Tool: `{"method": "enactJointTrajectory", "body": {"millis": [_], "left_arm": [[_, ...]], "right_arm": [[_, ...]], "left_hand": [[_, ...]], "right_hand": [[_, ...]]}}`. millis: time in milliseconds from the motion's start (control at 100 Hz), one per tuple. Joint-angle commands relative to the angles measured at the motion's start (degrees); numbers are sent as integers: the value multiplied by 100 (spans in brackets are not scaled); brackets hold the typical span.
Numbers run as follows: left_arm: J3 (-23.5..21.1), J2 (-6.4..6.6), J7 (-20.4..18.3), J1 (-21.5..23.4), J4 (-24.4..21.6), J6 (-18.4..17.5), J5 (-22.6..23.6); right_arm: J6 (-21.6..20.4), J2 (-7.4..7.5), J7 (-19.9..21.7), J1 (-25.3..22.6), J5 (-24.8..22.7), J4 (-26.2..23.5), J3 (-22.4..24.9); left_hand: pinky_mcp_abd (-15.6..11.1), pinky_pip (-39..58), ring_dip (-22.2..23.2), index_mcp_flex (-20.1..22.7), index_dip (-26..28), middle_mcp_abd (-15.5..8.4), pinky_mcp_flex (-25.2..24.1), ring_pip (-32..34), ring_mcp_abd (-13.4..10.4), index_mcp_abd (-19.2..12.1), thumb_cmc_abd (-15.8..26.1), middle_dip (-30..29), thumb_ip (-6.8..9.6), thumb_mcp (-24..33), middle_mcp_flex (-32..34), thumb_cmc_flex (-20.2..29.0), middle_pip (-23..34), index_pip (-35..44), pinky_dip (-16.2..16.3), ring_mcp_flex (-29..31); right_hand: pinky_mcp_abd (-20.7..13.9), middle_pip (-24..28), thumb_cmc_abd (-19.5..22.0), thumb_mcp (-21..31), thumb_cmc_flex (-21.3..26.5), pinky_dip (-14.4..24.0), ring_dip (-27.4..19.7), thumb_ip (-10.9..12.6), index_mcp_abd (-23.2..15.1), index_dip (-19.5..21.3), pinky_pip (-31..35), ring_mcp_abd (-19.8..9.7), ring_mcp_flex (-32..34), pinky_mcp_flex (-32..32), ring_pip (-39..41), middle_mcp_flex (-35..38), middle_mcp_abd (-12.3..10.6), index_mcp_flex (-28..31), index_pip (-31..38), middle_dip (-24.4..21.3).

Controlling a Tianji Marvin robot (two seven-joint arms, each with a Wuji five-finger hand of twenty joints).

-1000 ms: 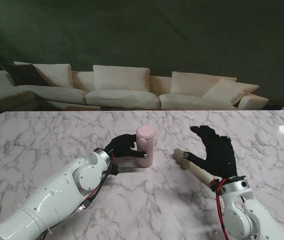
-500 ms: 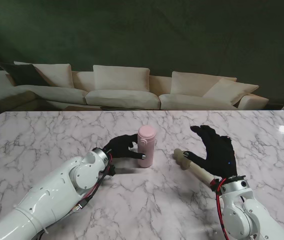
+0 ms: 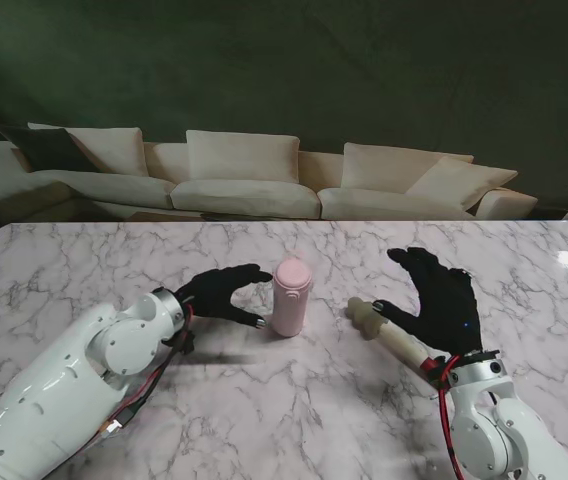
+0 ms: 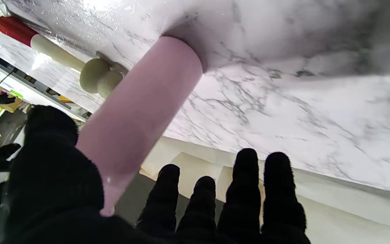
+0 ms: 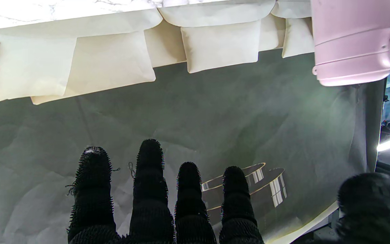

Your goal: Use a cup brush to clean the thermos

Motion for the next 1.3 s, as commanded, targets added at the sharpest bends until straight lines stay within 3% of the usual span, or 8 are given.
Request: {"method": "enactJointTrajectory", "body": {"millis": [0,120,230,430,720,900,1070,1290], "left_arm": [[-442,234,-252,327,-365,-109,169],[-1190,292,-311,835,-924,-491,564],[-1687,232,256,1172,-1263,-804,983],[-2062,63,1174,1443,-1629,-1149,911],[-1748,-203,2041,1306,-1555,-1613,-85],[-1399,-260,1874,1216,-1214,-1529,-940],[-1094,-358,2043,1134,-773,-1139,-1260],[-937,-421,2168,1069,-335,-754,-1422]], "right_arm": [[82,-2,77,-103,-15,-210,95],[201,-28,352,-225,158,-567,231],[142,-51,504,-243,341,-798,310],[-83,-46,696,-200,439,-1050,323],[-777,-64,709,200,705,-984,80],[-1044,-133,488,519,1011,-655,-232],[-1076,-184,284,820,1170,-139,-562],[-888,-252,447,1067,1754,457,-889]], "left_hand": [[102,-195,-137,121,115,35,-94,-168,74,-107,209,-130,63,75,-217,99,-124,148,-88,-112],[262,-295,-183,770,433,71,-61,-84,80,-105,988,-42,27,21,548,340,68,476,-18,134],[339,-183,-102,1161,675,146,37,20,172,-23,1486,137,29,-5,1160,768,251,657,117,310],[173,61,-17,946,755,206,198,122,120,155,1789,256,28,-17,1372,960,280,534,166,448],[-476,-96,-507,500,692,29,149,-148,-169,-17,2018,-68,17,-46,765,1022,36,323,-458,126],[-692,-362,-764,-261,516,-95,-128,-349,-280,-277,2192,-223,-10,-98,238,703,-59,-6,-732,-380],[-514,-257,-625,345,720,35,-64,-152,-219,21,2180,151,5,-44,818,839,337,402,-633,-232],[-442,-207,-505,432,1049,63,-154,-122,-177,231,2213,417,16,-58,873,1023,456,664,-502,-260]], "right_hand": [[-75,-47,111,-34,155,61,-152,171,128,130,-129,135,-36,-97,-246,-176,89,-98,48,-9],[-44,1,94,-44,345,27,-239,184,108,104,-182,227,-8,-122,-402,-170,100,-62,206,10],[-43,89,101,-71,434,18,-246,192,45,54,-188,80,54,-119,-435,-162,93,91,264,48],[-83,308,133,-182,491,14,-184,201,6,-65,-175,-7,78,-58,-382,-56,85,225,322,137],[-272,-217,212,-289,462,-50,-388,215,-278,-343,-209,-265,223,180,-706,497,-356,590,353,-47],[-342,-242,238,-332,359,-86,-388,214,-325,-365,-203,-371,302,197,-672,598,-406,570,458,-39],[-344,-229,228,-312,287,-99,-358,221,-369,-390,-164,-413,427,283,-598,706,-458,580,555,-18],[-313,-115,154,-204,275,-81,-285,215,-319,-430,-88,-390,505,308,-490,760,-453,578,764,58]]}}
